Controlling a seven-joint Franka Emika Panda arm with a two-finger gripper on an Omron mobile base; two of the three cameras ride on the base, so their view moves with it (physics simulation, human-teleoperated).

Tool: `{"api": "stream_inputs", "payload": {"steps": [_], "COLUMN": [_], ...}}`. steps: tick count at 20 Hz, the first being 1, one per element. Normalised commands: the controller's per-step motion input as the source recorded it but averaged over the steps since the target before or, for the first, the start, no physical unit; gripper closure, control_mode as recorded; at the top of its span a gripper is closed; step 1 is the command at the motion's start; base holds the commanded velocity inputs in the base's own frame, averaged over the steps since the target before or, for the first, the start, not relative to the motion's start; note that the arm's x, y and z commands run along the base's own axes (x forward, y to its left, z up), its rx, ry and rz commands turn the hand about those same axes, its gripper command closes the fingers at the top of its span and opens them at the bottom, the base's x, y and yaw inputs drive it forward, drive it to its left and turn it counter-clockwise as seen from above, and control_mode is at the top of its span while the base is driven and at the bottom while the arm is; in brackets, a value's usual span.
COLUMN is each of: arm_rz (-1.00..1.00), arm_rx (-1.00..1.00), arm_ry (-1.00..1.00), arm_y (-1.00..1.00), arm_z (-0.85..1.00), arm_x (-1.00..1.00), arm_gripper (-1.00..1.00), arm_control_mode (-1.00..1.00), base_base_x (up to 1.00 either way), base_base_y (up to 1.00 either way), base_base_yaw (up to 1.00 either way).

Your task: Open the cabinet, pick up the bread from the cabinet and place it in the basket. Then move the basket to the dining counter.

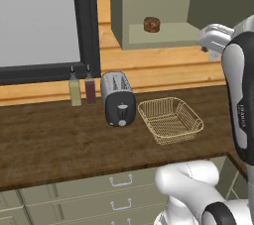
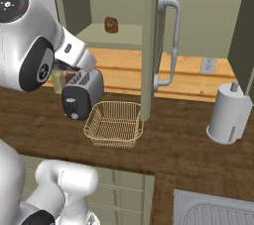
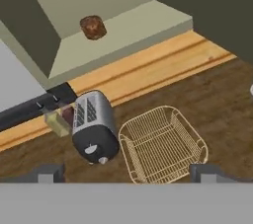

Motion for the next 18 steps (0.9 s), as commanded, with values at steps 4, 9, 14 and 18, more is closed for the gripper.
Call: {"api": "stream_inputs", "payload": {"steps": [4, 9, 14, 18], "arm_rz": [0.16, 0.0, 0.0, 0.0], "arm_rx": [-0.29, -0.2, -0.14, -0.05], "arm_ry": [-0.13, -0.29, -0.12, 0.07], "arm_y": [0.11, 0.27, 0.0, -0.01], "arm_z": [-0.02, -0.01, 0.08, 0.36], "arm_x": [0.62, 0.83, 0.78, 0.54], "arm_gripper": [-1.0, -1.0, -1.0, -1.0], "arm_control_mode": [-1.0, -1.0, -1.0, -1.0], "base_base_x": [0.0, 0.0, 0.0, 0.0], "base_base_y": [0.0, 0.0, 0.0, 0.0], "base_base_yaw": [0.0, 0.0, 0.0, 0.0]}}
